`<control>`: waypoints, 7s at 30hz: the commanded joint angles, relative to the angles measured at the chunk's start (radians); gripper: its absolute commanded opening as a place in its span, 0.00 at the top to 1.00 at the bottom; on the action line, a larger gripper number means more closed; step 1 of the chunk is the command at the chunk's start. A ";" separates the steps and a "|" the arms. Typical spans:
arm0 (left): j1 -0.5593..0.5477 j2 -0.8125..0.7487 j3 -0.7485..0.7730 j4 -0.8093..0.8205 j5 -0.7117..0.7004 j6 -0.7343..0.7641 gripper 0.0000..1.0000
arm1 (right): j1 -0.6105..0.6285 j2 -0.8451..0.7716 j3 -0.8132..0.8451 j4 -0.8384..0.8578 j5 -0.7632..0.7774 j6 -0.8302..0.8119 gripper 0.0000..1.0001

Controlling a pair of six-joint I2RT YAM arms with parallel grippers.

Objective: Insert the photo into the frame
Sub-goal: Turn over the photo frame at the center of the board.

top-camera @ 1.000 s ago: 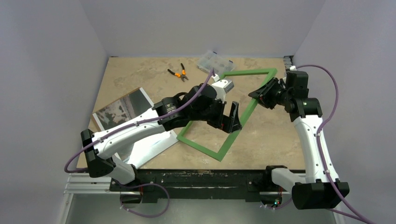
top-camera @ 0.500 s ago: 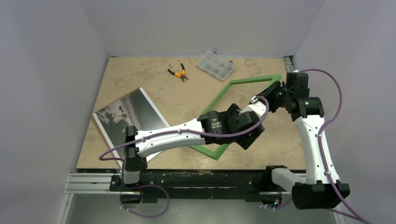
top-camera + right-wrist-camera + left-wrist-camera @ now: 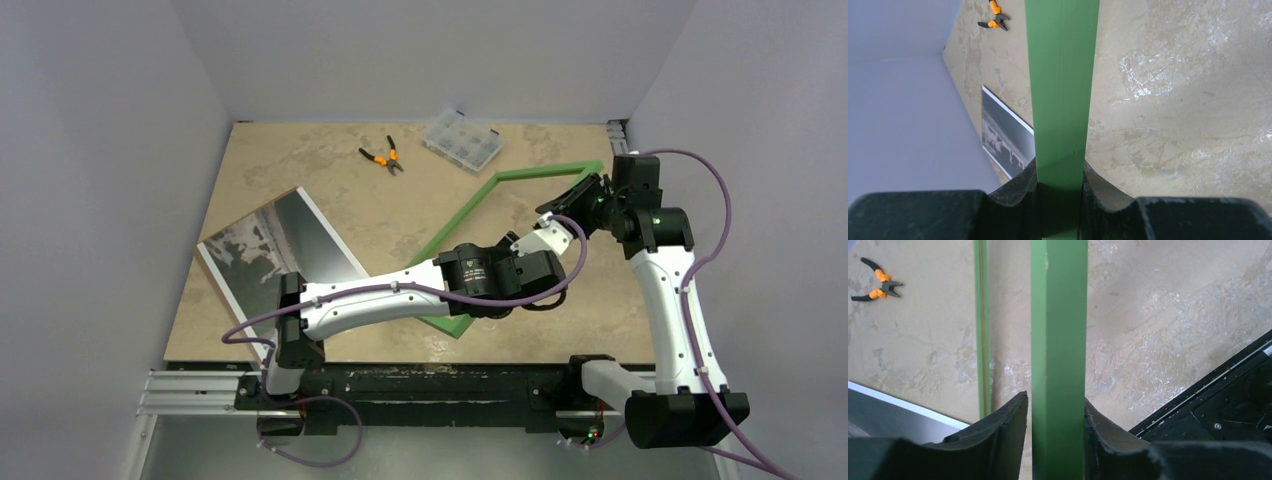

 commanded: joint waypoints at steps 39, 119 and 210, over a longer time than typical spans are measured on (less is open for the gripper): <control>0.439 -0.599 -0.589 0.554 0.751 -0.342 1.00 | -0.001 -0.128 0.011 0.079 -0.123 -0.195 0.02; 0.534 -0.369 -0.906 0.365 0.466 -0.467 0.98 | 0.068 0.119 -0.585 0.332 0.204 -0.321 0.41; 0.634 -0.875 -1.195 0.651 0.524 -0.364 0.14 | 0.104 -0.086 -0.475 0.282 0.036 -0.381 0.04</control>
